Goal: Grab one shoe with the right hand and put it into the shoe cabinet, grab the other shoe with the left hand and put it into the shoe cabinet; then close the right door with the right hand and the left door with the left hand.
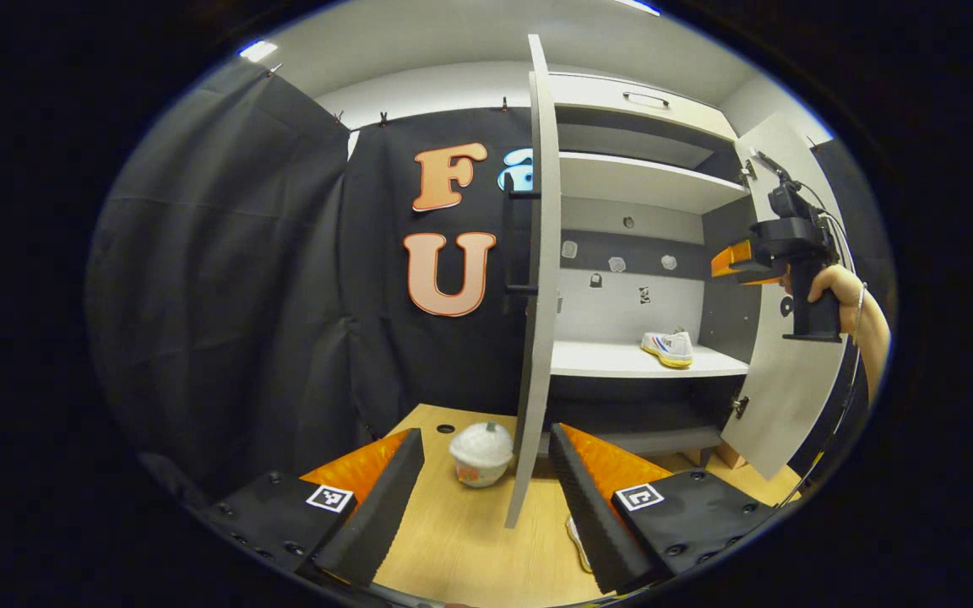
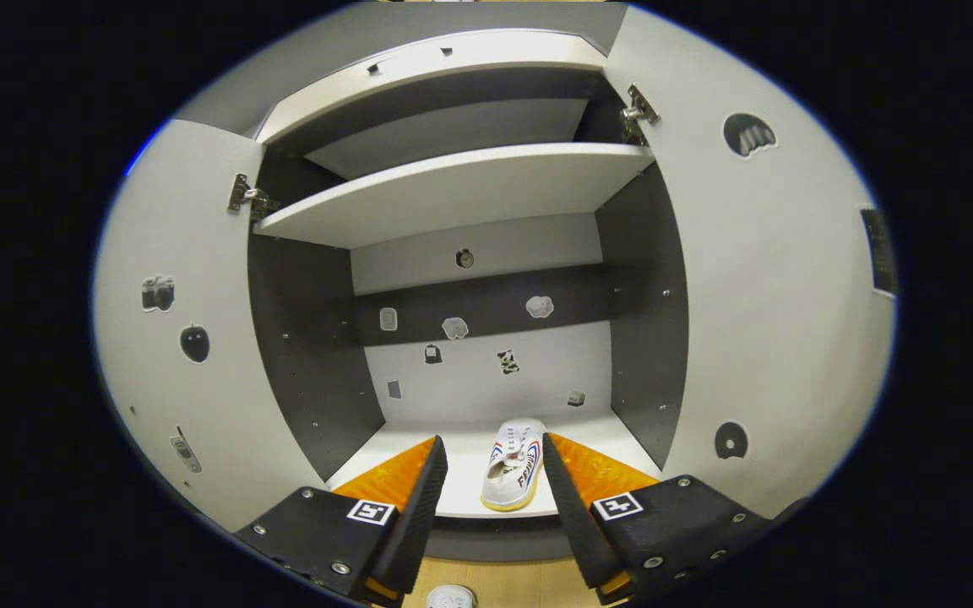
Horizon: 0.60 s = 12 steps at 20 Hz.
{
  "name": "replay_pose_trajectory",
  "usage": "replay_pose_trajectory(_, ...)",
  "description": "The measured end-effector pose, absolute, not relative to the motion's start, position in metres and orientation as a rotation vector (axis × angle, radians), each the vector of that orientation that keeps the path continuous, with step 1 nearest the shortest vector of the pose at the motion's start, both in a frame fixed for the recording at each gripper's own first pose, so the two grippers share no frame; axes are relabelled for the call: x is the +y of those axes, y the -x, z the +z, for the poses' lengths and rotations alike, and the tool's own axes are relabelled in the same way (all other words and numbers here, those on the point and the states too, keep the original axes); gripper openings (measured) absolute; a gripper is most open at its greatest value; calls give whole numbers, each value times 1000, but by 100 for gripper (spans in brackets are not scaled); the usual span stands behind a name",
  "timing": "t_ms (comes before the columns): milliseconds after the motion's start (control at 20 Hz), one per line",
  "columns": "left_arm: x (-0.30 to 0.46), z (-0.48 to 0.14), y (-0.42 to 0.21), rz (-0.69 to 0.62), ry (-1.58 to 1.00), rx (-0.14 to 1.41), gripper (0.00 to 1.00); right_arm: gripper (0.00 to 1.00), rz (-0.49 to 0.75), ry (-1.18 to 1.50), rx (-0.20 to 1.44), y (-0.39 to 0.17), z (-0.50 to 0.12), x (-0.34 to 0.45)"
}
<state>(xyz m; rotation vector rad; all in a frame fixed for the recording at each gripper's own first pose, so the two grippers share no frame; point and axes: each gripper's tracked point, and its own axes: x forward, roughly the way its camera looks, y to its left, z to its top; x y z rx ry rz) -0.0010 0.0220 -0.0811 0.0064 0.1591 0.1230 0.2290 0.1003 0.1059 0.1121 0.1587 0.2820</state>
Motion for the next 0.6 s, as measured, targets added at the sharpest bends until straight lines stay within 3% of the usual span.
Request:
replay_pose_trajectory(300,-26,-126,-13,23,8,243,97,90,248,-64,111,-161,105,66)
replay_pose_trajectory(600,-76,-200,-37,-32,47,368,97,92,282,25,64,-116,98,53)
